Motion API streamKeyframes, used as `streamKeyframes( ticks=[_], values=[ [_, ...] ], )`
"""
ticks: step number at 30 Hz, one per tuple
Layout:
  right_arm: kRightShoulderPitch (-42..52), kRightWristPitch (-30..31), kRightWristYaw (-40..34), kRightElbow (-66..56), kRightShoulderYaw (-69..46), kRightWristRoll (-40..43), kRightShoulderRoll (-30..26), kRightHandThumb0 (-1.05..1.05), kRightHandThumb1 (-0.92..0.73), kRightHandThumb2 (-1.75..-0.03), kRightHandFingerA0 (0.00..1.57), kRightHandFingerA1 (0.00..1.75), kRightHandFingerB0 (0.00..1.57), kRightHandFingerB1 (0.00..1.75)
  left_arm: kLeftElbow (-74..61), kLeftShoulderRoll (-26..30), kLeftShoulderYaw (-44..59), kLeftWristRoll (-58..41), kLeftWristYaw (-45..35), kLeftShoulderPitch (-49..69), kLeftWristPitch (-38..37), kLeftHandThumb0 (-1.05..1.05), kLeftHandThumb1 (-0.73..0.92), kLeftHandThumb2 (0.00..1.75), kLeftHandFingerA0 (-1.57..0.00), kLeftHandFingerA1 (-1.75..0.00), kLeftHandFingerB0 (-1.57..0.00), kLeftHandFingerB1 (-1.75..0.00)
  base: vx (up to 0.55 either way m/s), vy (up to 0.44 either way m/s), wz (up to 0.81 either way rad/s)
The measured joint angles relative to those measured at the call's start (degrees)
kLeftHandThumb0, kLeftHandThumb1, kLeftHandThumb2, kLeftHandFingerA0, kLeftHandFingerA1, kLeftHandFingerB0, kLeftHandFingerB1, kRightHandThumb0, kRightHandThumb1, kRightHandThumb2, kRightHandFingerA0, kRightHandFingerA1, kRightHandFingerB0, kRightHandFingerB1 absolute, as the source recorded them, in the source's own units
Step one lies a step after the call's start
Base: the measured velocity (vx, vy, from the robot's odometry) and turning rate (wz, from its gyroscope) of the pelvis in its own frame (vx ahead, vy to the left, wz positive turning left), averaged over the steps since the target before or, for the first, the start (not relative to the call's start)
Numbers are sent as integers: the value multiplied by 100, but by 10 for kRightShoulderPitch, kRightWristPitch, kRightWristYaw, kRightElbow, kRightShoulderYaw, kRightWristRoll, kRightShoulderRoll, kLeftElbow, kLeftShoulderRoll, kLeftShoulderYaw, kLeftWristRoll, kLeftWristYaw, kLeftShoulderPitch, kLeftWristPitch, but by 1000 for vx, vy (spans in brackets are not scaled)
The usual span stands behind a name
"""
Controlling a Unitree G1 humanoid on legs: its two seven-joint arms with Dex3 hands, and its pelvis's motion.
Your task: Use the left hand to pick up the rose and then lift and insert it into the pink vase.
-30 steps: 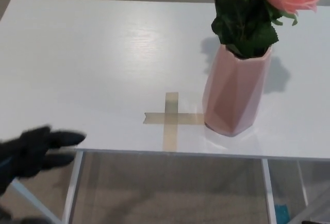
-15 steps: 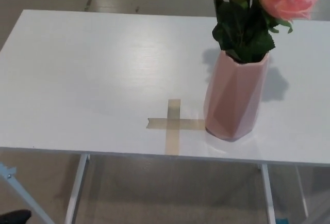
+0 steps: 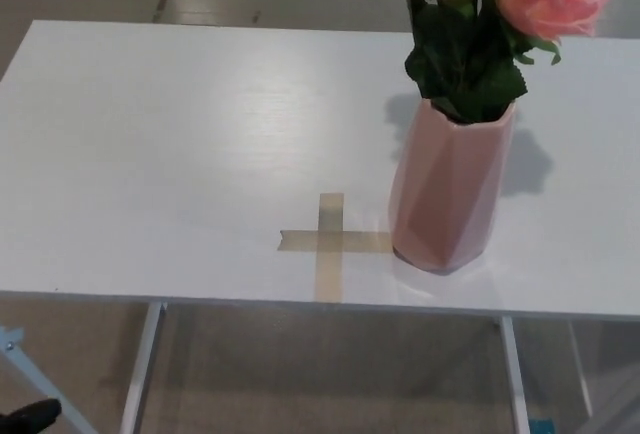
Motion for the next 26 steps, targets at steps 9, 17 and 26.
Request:
streamKeyframes(
  ticks=[9, 17, 26],
  values=[
    [-6, 0, 0, 0, 1, 0, 0, -34, -64, -59, 66, 43, 54, 39, 201, 17, -39, 34, 94, -63, -26, -54, 51, 55, -32, -34, -29, -31, 0, 0, 0],
    [-16, 0, 4, -2, -1, 1, 2, -34, -64, -59, 64, 43, 54, 39, 311, 36, -102, 74, 179, -96, -79, -55, 51, 56, -33, -34, -28, -31, 0, 0, 0],
    [-30, 1, 7, -1, -3, 2, 6, -34, -64, -59, 64, 43, 55, 39, 377, 55, -134, 96, 250, -133, -142, -55, 51, 56, -34, -34, -28, -31, 0, 0, 0]
  ],
)
